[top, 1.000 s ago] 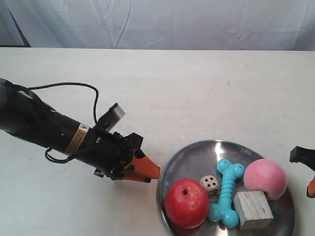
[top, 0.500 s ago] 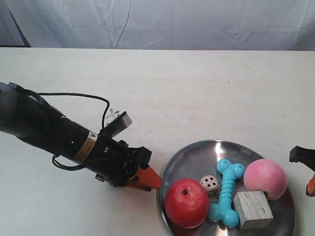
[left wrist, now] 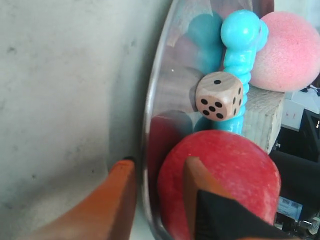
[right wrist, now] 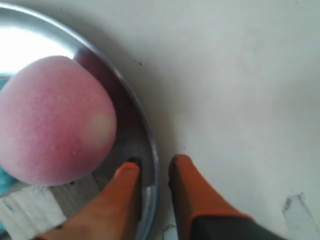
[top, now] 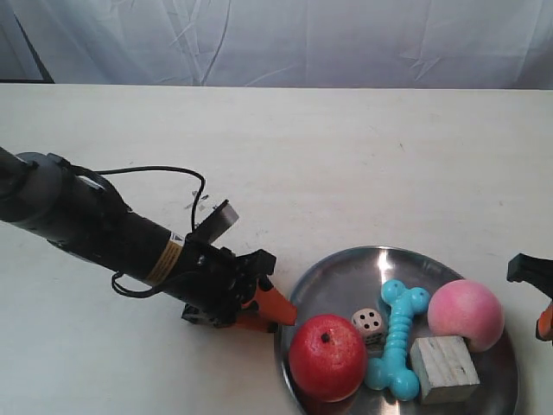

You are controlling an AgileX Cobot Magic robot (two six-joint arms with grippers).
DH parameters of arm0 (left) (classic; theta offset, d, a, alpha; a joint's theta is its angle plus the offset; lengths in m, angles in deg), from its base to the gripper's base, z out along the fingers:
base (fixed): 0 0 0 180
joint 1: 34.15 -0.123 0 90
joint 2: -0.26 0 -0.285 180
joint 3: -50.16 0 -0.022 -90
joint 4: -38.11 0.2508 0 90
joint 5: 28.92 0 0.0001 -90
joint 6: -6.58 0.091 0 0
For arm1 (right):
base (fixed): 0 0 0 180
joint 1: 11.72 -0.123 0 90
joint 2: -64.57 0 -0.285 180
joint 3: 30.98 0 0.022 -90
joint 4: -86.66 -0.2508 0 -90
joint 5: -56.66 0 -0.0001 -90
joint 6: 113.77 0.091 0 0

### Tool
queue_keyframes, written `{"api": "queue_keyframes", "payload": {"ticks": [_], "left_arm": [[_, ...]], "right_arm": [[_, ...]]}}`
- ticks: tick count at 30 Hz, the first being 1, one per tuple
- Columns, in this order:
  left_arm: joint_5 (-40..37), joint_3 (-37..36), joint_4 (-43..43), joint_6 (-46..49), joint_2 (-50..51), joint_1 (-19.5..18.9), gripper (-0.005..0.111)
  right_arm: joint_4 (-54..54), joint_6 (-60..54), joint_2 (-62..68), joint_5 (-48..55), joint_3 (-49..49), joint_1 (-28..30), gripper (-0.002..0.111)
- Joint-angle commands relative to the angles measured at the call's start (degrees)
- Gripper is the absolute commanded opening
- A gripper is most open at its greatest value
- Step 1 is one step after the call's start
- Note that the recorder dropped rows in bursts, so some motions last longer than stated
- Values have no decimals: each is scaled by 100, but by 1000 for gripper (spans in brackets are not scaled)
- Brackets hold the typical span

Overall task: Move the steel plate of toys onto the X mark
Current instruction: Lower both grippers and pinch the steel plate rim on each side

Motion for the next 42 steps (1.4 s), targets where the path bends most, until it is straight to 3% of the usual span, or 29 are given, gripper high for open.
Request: {"api": "queue_keyframes", "payload": {"ticks": [1, 7, 16, 24, 42], "left_arm": [[-40, 120, 29, -2, 111, 35, 32], [-34, 149, 4, -2, 148, 35, 32], [-25, 149, -6, -2, 148, 35, 32], [-47, 149, -6, -2, 148, 35, 32], [-47, 149, -17, -2, 148, 35, 32]], "right_arm": [[9, -38, 17, -133, -22, 25, 23], [581, -38, 17, -500, -22, 25, 23], [-9, 96, 449, -464, -184, 25, 23], [-1082, -872, 1291, -425, -184, 25, 23], [-392, -619, 1263, -68, -77, 25, 23]]}}
